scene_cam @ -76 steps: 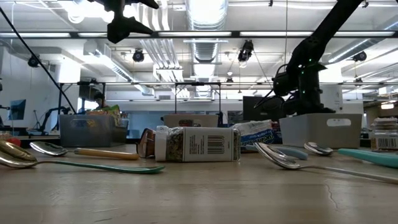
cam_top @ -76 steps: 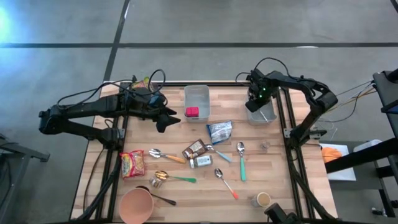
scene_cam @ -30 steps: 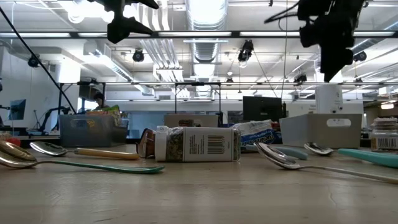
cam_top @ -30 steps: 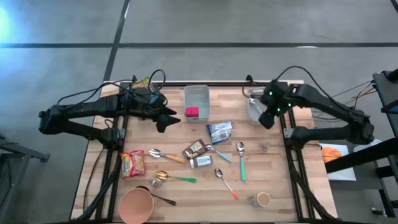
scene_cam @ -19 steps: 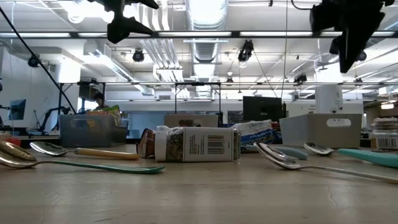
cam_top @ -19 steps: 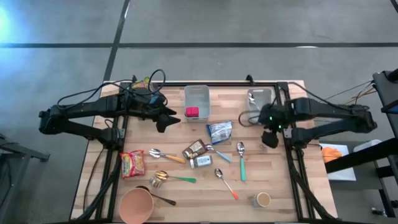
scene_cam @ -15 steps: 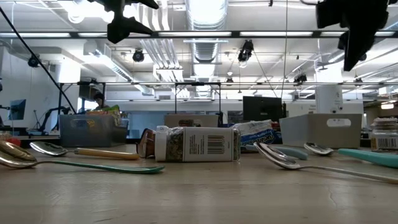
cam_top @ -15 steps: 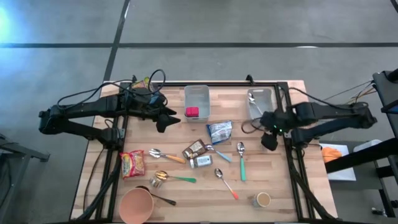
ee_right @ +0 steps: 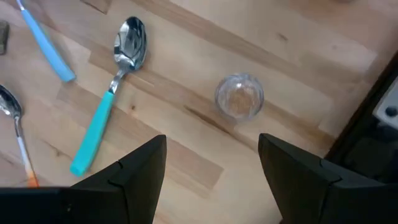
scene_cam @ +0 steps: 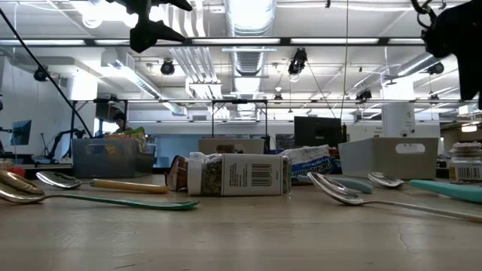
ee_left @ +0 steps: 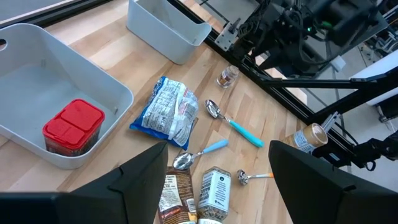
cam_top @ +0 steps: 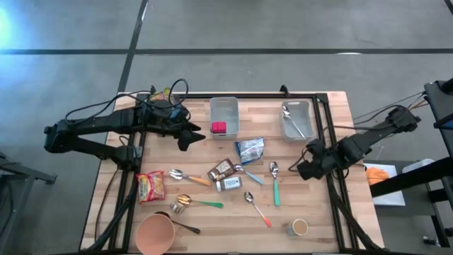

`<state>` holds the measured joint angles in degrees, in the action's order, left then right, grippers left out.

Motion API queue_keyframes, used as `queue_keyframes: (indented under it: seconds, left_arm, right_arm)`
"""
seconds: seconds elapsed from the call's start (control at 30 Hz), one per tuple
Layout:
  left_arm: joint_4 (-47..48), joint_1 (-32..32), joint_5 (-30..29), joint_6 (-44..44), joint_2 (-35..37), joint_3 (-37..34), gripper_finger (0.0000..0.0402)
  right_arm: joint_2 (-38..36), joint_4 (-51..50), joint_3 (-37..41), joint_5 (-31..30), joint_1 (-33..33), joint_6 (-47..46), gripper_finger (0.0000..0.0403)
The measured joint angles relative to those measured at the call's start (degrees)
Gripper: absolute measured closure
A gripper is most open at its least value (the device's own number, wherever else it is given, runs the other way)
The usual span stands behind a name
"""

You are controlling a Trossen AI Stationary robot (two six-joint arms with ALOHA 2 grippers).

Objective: Pick & Place Food Item
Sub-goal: Put the right brown seasoning bottle into the left gray bin

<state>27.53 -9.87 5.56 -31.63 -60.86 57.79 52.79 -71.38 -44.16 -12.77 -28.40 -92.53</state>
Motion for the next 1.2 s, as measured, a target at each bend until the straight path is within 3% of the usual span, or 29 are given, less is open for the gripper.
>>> queue_keyframes:
  seconds: [0.47,0.73,1.2]
  left_arm:
    - [-0.02,0.00,0.00,0.06,0.00,0.01,0.0117]
    - [-0.04,0.01,0.00,0.05,0.00,0.01,0.0117]
    - [-0.04,0.01,0.01,-0.15,0.00,0.01,0.0117]
  right_arm:
    - [5.43,0.62,1.50,-0.81,-0.88,-5.44,0.0150]
    - [5.84,9.56,6.81,-0.90,-0.86,-6.43,0.0150]
    - [9.83,10.02,8.48,-2.45,-0.11,-10.75,0.0150]
